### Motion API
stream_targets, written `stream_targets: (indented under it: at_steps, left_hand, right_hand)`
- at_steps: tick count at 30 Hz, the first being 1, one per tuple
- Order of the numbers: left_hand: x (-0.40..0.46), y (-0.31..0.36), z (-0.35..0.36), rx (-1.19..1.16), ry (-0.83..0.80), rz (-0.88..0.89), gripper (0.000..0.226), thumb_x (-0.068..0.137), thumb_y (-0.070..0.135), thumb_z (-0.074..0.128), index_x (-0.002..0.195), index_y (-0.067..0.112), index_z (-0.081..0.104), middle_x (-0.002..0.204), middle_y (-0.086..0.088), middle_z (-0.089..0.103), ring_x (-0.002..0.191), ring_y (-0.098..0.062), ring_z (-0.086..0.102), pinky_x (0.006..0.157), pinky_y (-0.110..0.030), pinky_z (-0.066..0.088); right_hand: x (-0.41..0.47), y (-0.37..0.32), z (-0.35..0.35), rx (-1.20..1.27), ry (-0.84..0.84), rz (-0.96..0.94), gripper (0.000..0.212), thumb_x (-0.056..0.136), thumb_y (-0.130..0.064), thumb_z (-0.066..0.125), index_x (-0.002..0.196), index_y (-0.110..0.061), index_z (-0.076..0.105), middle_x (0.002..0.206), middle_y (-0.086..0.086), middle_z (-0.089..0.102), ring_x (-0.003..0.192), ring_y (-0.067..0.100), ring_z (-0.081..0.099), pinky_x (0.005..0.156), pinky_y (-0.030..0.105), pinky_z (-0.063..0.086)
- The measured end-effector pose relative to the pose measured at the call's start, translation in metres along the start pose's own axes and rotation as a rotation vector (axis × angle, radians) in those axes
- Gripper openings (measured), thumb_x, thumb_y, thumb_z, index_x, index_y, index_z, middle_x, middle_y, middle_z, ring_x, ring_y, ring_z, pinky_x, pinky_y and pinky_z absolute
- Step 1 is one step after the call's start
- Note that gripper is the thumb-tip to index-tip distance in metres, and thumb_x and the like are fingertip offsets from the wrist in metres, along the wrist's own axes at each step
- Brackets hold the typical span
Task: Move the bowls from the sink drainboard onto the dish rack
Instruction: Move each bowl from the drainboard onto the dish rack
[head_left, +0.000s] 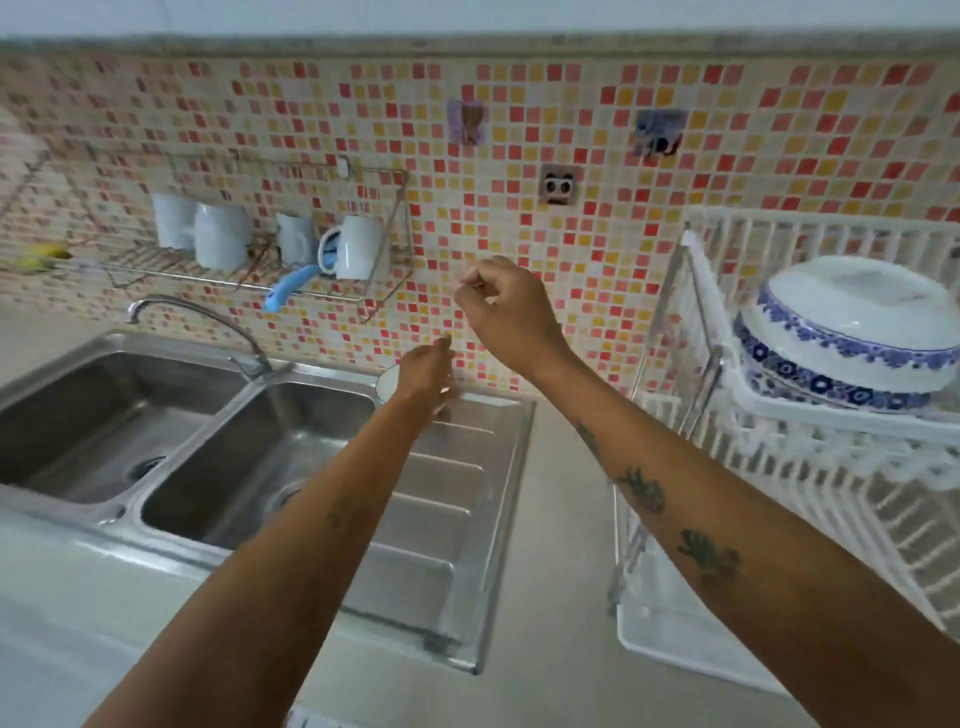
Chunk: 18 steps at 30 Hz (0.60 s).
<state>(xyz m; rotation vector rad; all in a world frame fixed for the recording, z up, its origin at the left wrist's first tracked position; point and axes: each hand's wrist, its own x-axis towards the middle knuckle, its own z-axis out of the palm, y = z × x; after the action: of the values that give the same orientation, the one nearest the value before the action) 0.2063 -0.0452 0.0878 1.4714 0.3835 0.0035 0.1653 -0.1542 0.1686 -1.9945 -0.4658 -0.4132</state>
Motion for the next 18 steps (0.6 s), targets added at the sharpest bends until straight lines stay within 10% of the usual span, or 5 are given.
stream_targets:
  at_steps: [4,8,18]
  left_hand:
    - [0.035,-0.042,-0.07,-0.007,0.121,-0.138,0.043,0.098,0.037,0.05,0.124,0.003,0.058,0.107,-0.007,0.057,0.069,-0.015,0.051,0.059,-0.026,0.043]
    - [0.069,-0.071,-0.116,0.001,0.125,-0.18,0.03,0.099,0.04,0.049,0.09,0.013,0.059,0.084,-0.005,0.054,0.065,-0.015,0.047,0.061,-0.025,0.039]
    - [0.177,-0.133,-0.145,0.01,0.196,-0.257,0.04,0.098,0.044,0.048,0.109,0.008,0.062,0.103,-0.019,0.06,0.097,-0.029,0.058,0.08,-0.036,0.048]
  right_hand:
    - [0.022,0.062,0.054,0.119,-0.039,0.364,0.031,0.09,-0.02,0.057,0.085,0.01,0.063,0.078,0.016,0.06,0.073,0.023,0.059,0.067,0.033,0.044]
    - [0.041,0.122,0.1,0.123,-0.008,0.623,0.03,0.087,-0.023,0.053,0.06,-0.013,0.046,0.061,0.001,0.045,0.065,0.02,0.045,0.068,0.034,0.036]
    - [0.055,0.236,0.205,0.262,0.065,0.931,0.034,0.091,-0.039,0.052,0.105,-0.009,0.057,0.1,0.007,0.05,0.092,0.021,0.047,0.075,0.034,0.041]
